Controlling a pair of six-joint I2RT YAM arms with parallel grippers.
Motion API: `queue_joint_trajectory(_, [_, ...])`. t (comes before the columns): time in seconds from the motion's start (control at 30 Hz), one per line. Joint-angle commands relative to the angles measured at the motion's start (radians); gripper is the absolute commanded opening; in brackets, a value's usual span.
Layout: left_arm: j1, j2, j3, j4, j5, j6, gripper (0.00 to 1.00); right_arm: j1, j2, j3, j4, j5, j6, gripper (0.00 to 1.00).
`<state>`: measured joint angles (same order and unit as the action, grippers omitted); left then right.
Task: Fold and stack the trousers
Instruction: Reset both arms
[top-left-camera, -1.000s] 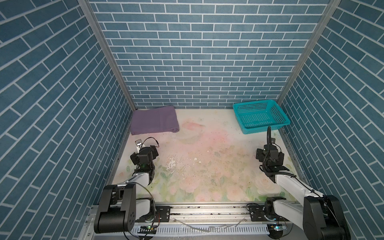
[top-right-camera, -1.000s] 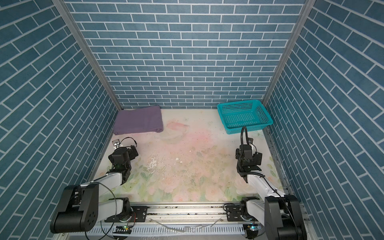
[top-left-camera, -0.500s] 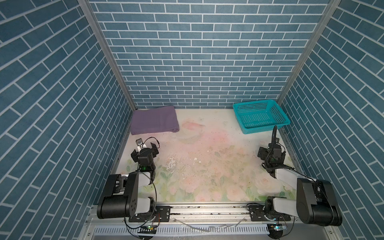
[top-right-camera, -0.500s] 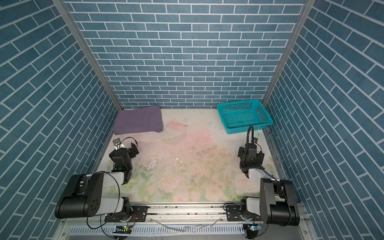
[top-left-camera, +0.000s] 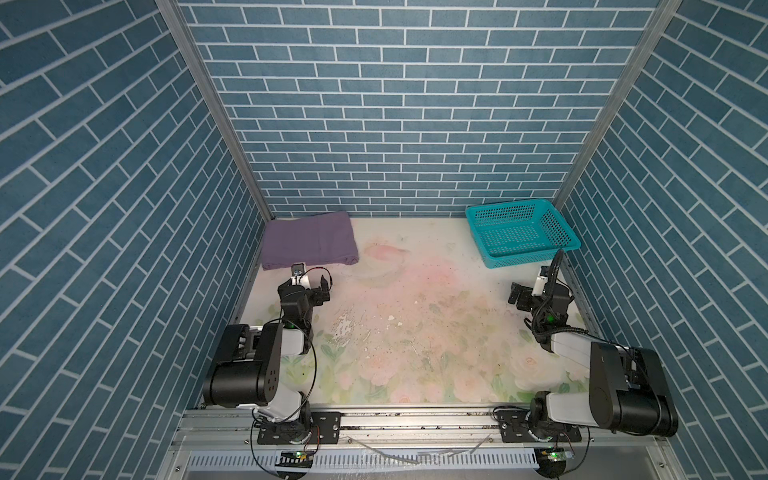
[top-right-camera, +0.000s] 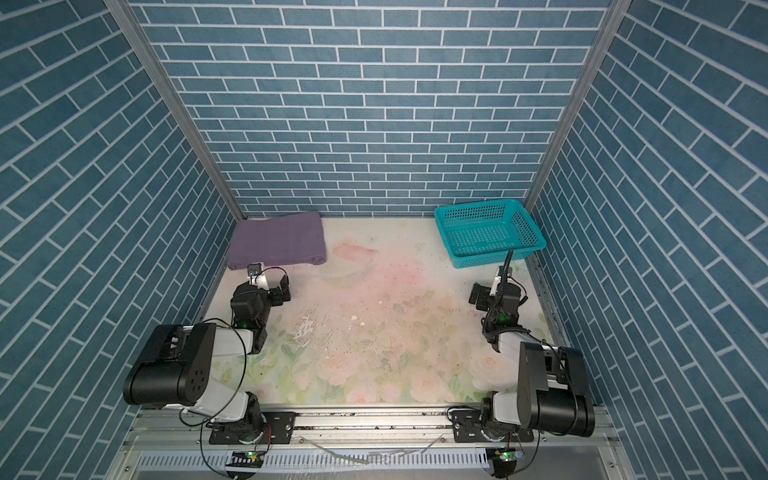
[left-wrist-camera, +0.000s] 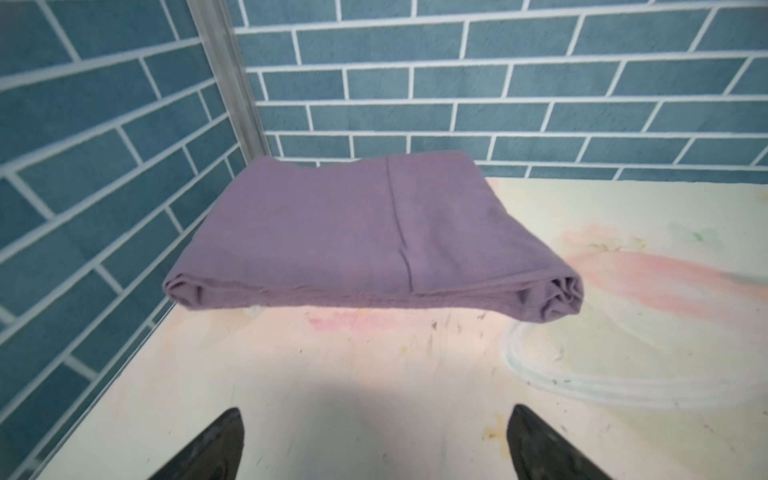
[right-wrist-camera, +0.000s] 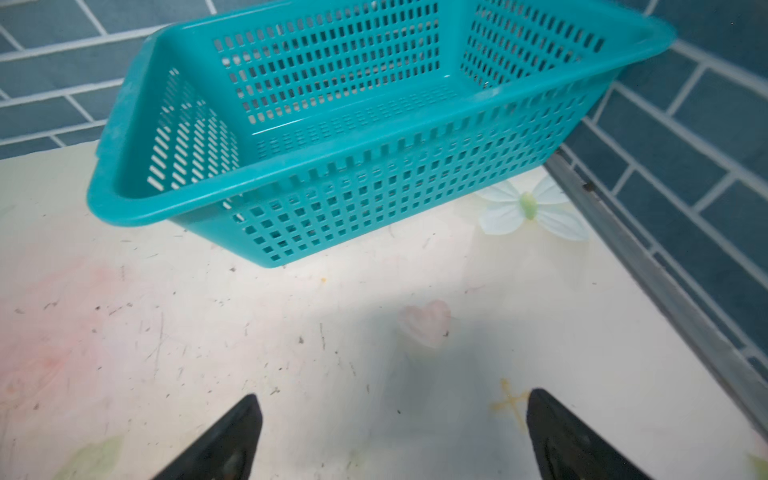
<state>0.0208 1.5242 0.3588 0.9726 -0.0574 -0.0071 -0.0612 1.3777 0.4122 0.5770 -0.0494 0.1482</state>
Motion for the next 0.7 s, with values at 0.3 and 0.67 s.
queue_joint_trajectory(0.3, [-0.005,-0.004,0.002,-0.075,0.032,0.025,0.99,-0.096,-0.053,-0.073,0.155,-0.184,0.054,0.99])
queue_joint_trajectory(0.67, [-0.005,-0.004,0.004,-0.077,0.032,0.025,0.99,-0.172,-0.073,-0.141,0.263,-0.115,0.051,0.99])
